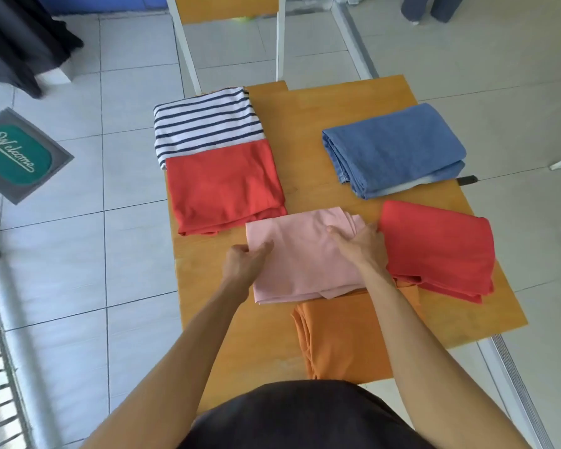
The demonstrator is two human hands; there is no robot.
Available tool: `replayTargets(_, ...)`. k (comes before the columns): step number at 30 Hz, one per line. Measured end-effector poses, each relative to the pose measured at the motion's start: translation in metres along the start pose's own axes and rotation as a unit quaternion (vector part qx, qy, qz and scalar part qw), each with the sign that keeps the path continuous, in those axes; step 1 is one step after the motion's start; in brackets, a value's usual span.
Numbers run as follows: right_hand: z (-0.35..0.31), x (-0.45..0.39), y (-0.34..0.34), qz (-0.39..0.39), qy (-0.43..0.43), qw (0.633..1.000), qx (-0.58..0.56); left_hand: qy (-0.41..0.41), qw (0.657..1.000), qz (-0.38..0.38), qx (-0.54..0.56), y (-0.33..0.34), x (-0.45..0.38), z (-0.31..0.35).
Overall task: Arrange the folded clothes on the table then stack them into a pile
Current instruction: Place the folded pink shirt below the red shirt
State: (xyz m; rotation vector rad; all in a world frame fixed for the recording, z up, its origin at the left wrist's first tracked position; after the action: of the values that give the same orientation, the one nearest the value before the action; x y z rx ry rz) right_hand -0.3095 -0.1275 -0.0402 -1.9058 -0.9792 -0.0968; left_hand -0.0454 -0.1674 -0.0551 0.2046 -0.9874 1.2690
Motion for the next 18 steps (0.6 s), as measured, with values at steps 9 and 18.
replayTargets(9,-0.021,0.025,0.03,-0.102,-0.025,0.963,-0.248,0.003,1.0,-0.014,0.017,-0.049,0.012,-0.024)
replayTargets(18,-0.05,0.065,0.092,-0.16,-0.069,0.961,-0.216,0.017,0.998,0.046,0.041,-0.108,0.009,-0.072)
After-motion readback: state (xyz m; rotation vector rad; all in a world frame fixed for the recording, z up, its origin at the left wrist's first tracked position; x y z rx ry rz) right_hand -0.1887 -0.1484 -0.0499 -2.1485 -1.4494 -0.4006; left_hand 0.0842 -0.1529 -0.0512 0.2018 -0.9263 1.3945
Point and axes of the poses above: each hand's wrist, its own x-axis away from the middle knuckle, its own y-axis out of the palm, z = x × y, the point moved 5 cm from there along -x, towards the middle knuckle, and after that the axes turned 12 degrees about -x, right-handed, at the moved point
